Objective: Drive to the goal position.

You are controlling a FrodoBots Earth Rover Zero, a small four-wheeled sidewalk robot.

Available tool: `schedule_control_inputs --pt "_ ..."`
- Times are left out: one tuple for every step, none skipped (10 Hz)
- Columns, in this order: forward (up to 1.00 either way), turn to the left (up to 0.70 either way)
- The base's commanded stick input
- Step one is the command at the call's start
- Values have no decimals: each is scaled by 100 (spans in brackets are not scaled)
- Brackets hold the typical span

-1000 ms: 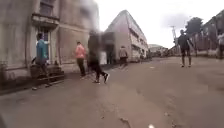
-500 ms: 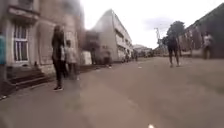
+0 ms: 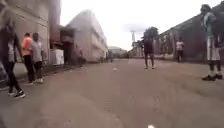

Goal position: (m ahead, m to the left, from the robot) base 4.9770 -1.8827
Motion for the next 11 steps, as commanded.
schedule_control_inputs --pt "70 0" --pt "70 0" --pt "70 0" --pt "70 0" --pt "70 0" --pt "70 0" --pt "70 0" --pt "70 0" --pt "70 0" --pt "70 0" --pt "70 0"
